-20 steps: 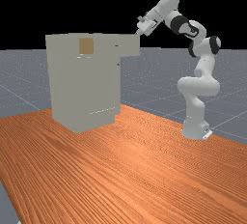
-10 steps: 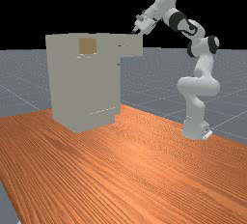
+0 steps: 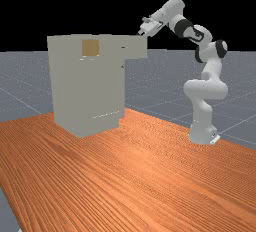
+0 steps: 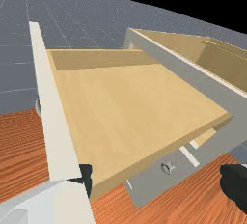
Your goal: Open the drawer
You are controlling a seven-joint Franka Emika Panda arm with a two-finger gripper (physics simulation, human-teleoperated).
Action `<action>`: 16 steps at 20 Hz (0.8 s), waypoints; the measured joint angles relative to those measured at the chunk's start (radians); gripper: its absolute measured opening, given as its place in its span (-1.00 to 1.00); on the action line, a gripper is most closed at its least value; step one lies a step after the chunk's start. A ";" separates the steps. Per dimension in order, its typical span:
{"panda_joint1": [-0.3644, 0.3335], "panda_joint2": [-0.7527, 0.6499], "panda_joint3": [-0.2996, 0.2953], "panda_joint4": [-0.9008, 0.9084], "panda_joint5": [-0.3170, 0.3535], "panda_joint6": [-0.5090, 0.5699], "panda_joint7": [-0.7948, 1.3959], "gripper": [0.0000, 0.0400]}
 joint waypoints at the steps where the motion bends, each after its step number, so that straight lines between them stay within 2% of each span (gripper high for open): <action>1: -0.003 -0.009 -0.004 -0.014 -0.011 0.018 0.010 0.97; 3: -0.011 -0.028 -0.007 -0.033 -0.032 0.051 0.029 0.94; 5: -0.019 -0.045 -0.012 -0.052 -0.047 0.079 0.045 1.00; 7: -0.026 -0.057 -0.016 -0.065 -0.061 0.100 0.058 0.95; 10: -0.038 -0.075 -0.017 -0.059 -0.068 0.136 0.073 1.00; 16: -0.047 -0.073 -0.012 -0.056 -0.064 0.125 0.072 1.00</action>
